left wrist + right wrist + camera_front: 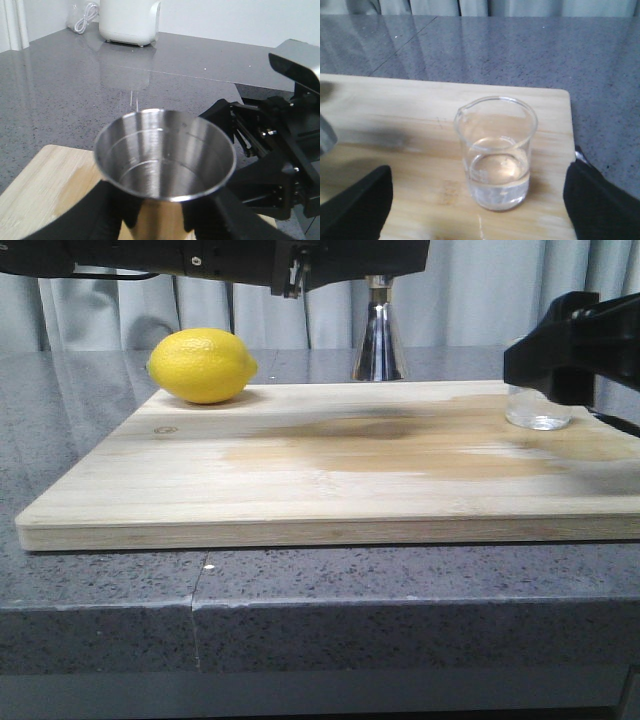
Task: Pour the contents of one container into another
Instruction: 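Reach the right gripper to the glass beaker and grasp it, then lift the beaker and tilt it over the jigger's open cup, then pour the clear liquid from the beaker into the held jigger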
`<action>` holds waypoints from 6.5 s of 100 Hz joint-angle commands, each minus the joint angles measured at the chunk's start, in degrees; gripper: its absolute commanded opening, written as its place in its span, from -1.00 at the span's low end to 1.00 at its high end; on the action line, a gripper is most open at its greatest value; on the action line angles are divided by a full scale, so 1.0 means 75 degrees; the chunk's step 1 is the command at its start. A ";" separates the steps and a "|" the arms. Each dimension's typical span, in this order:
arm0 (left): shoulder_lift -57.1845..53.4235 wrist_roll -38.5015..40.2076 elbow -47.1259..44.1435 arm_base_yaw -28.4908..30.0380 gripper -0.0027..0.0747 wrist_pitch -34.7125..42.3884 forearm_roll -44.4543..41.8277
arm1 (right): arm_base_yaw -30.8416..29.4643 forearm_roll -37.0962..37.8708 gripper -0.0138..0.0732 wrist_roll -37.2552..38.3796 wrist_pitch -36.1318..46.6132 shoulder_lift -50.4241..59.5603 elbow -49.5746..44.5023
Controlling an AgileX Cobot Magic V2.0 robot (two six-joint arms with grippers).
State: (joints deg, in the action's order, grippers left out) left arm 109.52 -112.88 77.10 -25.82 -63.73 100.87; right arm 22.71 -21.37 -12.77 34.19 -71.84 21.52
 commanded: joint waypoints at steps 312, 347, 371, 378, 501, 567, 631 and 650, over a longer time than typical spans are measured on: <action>-0.0398 0.0017 0.0233 -0.0050 -0.39 -0.0416 0.0610 | 0.1401 0.5864 0.05 -0.2682 -1.0466 -0.1252 0.8673; -0.0398 0.0017 0.0233 -0.0050 -0.39 -0.0416 0.0610 | 0.1401 0.6046 0.05 -0.3607 -1.0608 -0.1252 0.8673; -0.0398 0.0017 0.0233 -0.0050 -0.39 -0.0416 0.0610 | 0.1401 0.6065 0.05 -0.4142 -1.0404 -0.1252 0.8673; -0.0398 0.0017 0.0233 -0.0050 -0.39 -0.0416 0.0610 | 0.1401 0.6065 0.05 -0.4352 -1.0397 -0.1252 0.8673; -0.0398 0.0017 0.0233 -0.0050 -0.39 -0.0416 0.0610 | 0.1401 0.6505 0.05 -0.6084 -0.9622 -0.1252 0.8673; -0.0398 0.0017 0.0233 -0.0050 -0.39 -0.0416 0.0610 | 0.1401 0.6517 0.05 -0.6232 -0.9565 -0.1252 0.8673; -0.0398 0.0017 0.0233 -0.0050 -0.39 -0.0416 0.0610 | 0.0052 0.4358 0.05 -0.1118 -0.9486 -0.0446 0.8358; -0.0398 0.0017 0.0233 -0.0050 -0.39 -0.0416 0.0610 | -0.1226 0.2179 0.05 -0.1118 -0.7977 0.0292 0.6793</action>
State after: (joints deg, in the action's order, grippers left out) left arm 109.52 -112.88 77.10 -25.82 -63.65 100.70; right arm 16.90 1.40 -21.64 -35.42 -73.31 76.28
